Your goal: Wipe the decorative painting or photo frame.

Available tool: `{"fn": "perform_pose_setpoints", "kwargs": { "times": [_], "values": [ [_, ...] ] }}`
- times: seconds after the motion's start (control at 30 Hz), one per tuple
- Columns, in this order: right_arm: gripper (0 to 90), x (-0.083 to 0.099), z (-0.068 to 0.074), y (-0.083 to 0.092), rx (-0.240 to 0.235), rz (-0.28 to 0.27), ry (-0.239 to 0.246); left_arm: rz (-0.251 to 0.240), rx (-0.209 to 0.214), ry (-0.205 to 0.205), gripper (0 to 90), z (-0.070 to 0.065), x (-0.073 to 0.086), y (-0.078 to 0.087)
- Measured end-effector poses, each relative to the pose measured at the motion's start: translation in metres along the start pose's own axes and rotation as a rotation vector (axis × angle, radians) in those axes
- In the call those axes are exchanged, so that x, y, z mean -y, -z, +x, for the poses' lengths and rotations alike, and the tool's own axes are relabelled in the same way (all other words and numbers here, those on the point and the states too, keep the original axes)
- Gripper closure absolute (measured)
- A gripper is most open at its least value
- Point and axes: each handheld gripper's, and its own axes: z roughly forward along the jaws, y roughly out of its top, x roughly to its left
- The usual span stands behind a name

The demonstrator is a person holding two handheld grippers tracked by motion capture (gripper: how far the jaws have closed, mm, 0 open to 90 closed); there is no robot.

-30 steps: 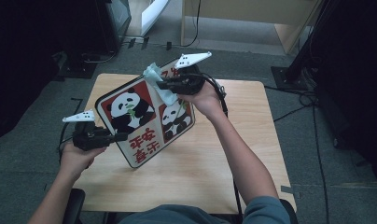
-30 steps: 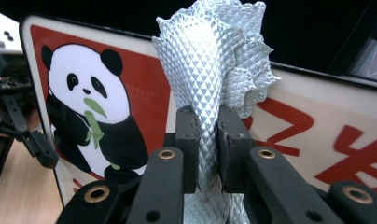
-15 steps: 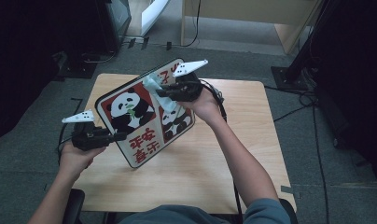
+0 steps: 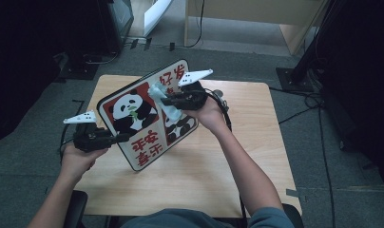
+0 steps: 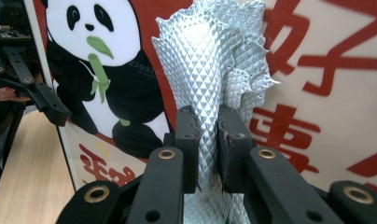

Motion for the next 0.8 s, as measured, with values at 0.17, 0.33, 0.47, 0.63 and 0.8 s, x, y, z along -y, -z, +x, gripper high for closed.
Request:
{"fn": "perform_pose_setpoints", "kwargs": {
  "times": [0.17,0.33,0.47,0.63,0.8],
  "values": [
    [81.1,0.007,0.000,-0.002,-0.006,-0.002,-0.013,0.000,0.002,-0.001,67.0,0.000,0.000,0.001],
    [81.2,0.014,0.000,-0.003,-0.013,0.004,-0.022,0.004,-0.005,-0.003,67.2,0.000,0.000,0.001],
    [81.2,0.019,0.000,-0.004,-0.018,0.010,-0.029,0.012,-0.015,-0.007,67.2,0.000,0.001,0.001],
    [81.2,0.027,0.001,-0.004,-0.023,0.016,-0.035,0.015,-0.019,-0.010,66.6,-0.001,0.001,-0.001],
    [81.2,0.035,0.001,-0.006,-0.029,0.028,-0.043,0.007,-0.010,-0.009,66.7,-0.002,0.001,0.001]
  ]
}}
